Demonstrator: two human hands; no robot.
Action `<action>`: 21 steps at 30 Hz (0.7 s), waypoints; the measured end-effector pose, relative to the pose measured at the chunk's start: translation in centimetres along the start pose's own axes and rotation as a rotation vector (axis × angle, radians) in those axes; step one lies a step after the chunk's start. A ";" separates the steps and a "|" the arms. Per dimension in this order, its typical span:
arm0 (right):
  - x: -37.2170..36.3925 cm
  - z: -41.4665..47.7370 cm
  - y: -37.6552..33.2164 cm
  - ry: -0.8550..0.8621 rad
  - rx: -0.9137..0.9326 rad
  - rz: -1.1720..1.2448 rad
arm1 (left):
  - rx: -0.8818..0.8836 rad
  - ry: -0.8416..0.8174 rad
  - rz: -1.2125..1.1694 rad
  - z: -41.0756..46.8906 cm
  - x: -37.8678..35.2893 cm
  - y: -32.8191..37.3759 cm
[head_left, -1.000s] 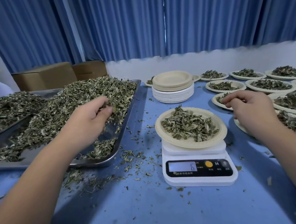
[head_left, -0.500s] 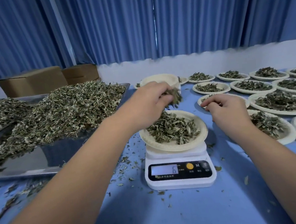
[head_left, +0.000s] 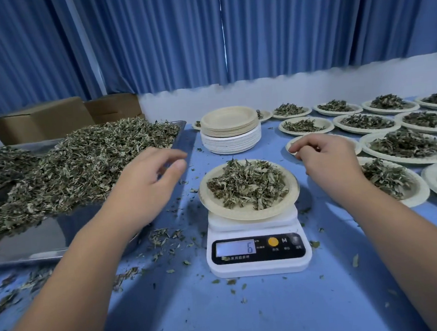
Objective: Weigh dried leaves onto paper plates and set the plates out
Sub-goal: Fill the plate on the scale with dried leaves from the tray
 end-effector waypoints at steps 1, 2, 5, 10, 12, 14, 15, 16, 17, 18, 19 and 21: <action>0.0 0.0 0.0 0.002 -0.001 0.001 | 0.036 -0.006 0.023 -0.2 -0.1 -1.0; 0.0 0.0 0.0 0.002 -0.002 -0.001 | 0.059 -0.020 0.044 -0.4 -0.3 -1.7; -0.1 -0.3 -0.1 -0.012 -0.004 -0.007 | 0.077 -0.071 0.054 -0.8 -1.2 -2.1; 0.5 -0.2 -0.2 -0.009 0.010 -0.041 | 0.069 -0.073 0.012 -1.1 -2.4 -0.9; 0.5 -0.2 -0.4 -0.027 0.040 -0.080 | 0.082 -0.072 -0.011 -1.2 -2.7 -0.9; 0.2 -0.2 -0.6 -0.065 0.075 -0.142 | 0.102 -0.068 -0.016 -1.2 -2.9 -1.0; 0.0 -0.3 -0.8 -0.085 0.090 -0.172 | 0.109 -0.061 -0.019 -1.2 -3.0 -1.1; -0.2 -0.4 -1.0 -0.102 0.104 -0.198 | 0.116 -0.056 -0.024 -1.2 -3.1 -1.1; -0.4 -0.4 -1.2 -0.116 0.118 -0.219 | 0.124 -0.055 -0.026 -1.3 -3.1 -1.2; -0.5 -0.5 -1.4 -0.127 0.131 -0.235 | 0.133 -0.056 -0.026 -1.3 -3.2 -1.2; -0.6 -0.5 -1.7 -0.136 0.144 -0.249 | 0.141 -0.056 -0.024 -1.3 -3.2 -1.3; -0.7 -0.6 -2.0 -0.151 0.162 -0.280 | 0.155 -0.051 -0.018 -1.3 -3.1 -1.4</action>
Point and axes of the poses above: each hand's wrist, its own z-axis towards the middle knuckle, its own x-axis out of the back of the hand, y = z × x, the point moved 8 cm from there along z, towards the middle knuckle, and after that the axes turned 13 degrees about x, right-handed, at the moved point
